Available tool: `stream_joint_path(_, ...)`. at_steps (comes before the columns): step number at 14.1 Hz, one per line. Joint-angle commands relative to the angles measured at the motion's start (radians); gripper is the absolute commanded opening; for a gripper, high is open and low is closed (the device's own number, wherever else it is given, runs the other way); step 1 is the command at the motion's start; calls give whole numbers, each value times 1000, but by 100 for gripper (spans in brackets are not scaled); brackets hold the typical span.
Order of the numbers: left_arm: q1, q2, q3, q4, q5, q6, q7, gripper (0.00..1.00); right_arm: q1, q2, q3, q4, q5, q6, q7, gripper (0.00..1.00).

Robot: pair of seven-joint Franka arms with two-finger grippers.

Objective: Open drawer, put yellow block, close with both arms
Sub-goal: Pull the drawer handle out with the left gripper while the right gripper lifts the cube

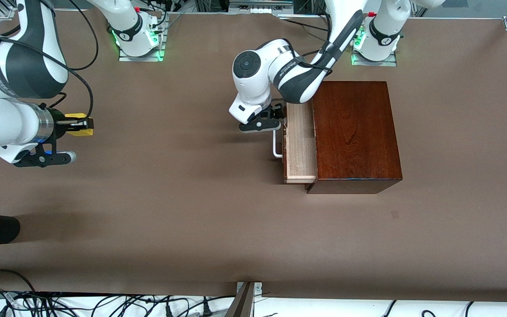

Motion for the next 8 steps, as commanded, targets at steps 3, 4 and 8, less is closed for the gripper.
stream_joint_path(3,-73,87,10,124,-35,23,-52,100,-5,12,-5,43,-3,-50,-2,15)
stream_joint_path(4,-79,96,10,139,-35,23,-62,100,-6,12,-3,46,-3,-57,-2,15)
stream_joint_path(8,-91,109,11,158,-29,23,-66,100,4,14,8,63,0,-76,33,15)
